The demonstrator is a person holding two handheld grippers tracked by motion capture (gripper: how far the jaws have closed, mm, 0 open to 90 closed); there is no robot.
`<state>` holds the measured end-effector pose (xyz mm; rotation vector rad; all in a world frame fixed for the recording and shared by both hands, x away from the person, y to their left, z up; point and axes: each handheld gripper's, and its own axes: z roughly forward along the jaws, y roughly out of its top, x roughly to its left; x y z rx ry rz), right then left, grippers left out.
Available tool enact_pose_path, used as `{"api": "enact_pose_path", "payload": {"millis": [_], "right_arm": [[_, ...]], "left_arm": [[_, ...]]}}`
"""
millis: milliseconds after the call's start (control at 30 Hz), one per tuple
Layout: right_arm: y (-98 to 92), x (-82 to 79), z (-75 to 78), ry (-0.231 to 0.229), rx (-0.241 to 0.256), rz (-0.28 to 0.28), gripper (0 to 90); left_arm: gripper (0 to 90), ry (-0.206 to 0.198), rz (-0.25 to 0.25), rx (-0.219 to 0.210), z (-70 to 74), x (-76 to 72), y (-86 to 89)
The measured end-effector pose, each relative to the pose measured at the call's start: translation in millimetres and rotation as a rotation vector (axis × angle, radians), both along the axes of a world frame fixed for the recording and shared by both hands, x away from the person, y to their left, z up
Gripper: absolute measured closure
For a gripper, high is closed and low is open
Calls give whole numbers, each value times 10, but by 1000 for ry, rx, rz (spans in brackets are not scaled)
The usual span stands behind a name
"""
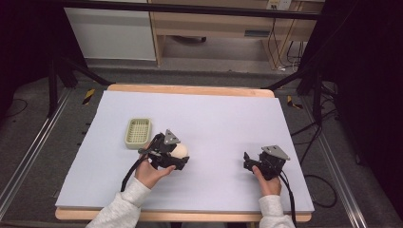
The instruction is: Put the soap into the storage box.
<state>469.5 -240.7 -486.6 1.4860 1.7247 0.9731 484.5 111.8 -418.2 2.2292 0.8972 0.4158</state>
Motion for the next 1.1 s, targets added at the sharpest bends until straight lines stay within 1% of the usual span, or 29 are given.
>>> {"api": "enact_pose_path", "payload": {"millis": [167,367,400,600,667,733,800,967,1000,1100], "right_arm": [[-1,2,-1,-1,-1,0,38],[0,1,0,1,0,0,38],[1,1,0,0,-1,1,38],[1,1,0,1,0,1,38],[-1,2,-1,0,-2,1,38],[0,1,0,1,0,0,37],[1,1,0,0,-1,1,38],[0,1,0,1,0,1,37],[-1,2,-2,0,-3,1,38],[-1,2,-1,1,-2,0,37]], "left_arm": [[228,-4,15,-6,33,21,72],[229,-11,25,-4,56,40,139],[228,-8,31,-12,67,47,168],[228,-17,45,-10,105,70,241],[229,-24,55,-13,124,89,282],[229,-24,59,-14,129,94,294],[228,-23,72,-20,144,116,342],[228,-25,89,-25,161,148,406],[229,-27,98,-27,172,161,444],[228,-29,107,-29,180,173,475]]}}
